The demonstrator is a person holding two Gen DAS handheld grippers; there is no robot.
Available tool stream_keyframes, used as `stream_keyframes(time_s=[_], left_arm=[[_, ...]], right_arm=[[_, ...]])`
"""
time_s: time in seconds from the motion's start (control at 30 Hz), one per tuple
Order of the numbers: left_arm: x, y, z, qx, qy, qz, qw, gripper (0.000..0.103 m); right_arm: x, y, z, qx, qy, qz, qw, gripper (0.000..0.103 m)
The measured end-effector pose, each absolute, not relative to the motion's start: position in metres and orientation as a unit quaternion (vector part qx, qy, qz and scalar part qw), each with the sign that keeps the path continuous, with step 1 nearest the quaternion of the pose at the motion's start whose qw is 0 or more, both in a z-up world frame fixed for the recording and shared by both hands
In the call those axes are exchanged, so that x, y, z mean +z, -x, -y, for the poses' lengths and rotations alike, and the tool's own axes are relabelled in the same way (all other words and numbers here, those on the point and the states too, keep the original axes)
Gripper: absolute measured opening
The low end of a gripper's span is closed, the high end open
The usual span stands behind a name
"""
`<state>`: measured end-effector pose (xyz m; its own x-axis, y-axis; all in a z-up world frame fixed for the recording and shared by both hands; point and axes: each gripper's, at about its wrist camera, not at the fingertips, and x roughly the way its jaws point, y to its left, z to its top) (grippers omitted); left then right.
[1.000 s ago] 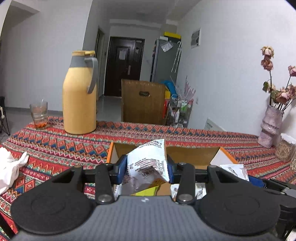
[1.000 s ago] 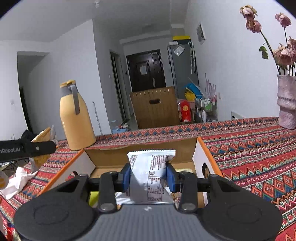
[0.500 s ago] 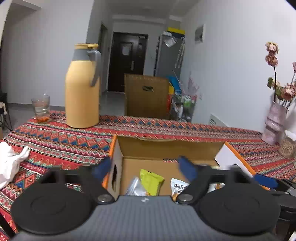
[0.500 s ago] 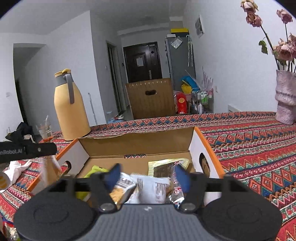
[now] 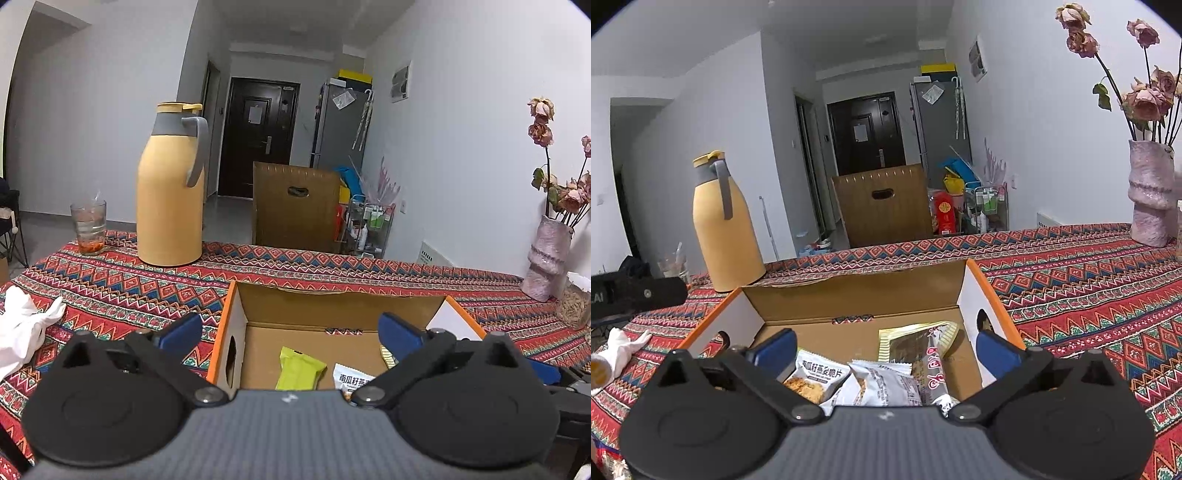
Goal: Organize snacks
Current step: 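Move both tools back over the snack pile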
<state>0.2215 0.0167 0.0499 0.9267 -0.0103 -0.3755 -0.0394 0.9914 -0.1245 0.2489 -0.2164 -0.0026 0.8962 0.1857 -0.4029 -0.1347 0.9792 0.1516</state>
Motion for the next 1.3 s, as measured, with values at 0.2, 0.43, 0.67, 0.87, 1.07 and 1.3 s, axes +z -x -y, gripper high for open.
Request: stream_keyframes(time_s=[0.2, 0.43, 0.67, 0.87, 1.07, 1.3], left_arm=[[0.051, -0.22, -0.018, 0.007, 0.066, -0.189, 0.98, 0.103], [0.06, -0.216, -0.017, 0.015, 0.069, -0.188, 0.98, 0.103], [0.075, -0.198, -0.014, 0.016, 0.067, -0.176, 0.982, 0.103], [0.081, -0.179, -0.014, 0.015, 0.06, -0.171, 0.983, 0.103], [0.08, -0.159, -0.013, 0.012, 0.057, -0.175, 0.983, 0.103], [0.069, -0.14, -0.015, 0.007, 0.05, -0.191, 0.98, 0.103]], right_arm=[[-0.001, -0.247, 0.217, 0.082, -0.06, -0.209, 0.973, 0.103], [0.006, -0.242, 0.219, 0.077, -0.056, -0.199, 0.975, 0.103], [0.022, -0.227, 0.217, 0.078, -0.045, -0.181, 0.979, 0.103], [0.03, -0.207, 0.216, 0.082, -0.032, -0.175, 0.981, 0.103], [0.029, -0.185, 0.22, 0.084, -0.029, -0.18, 0.98, 0.103], [0.02, -0.163, 0.227, 0.086, -0.033, -0.198, 0.976, 0.103]])
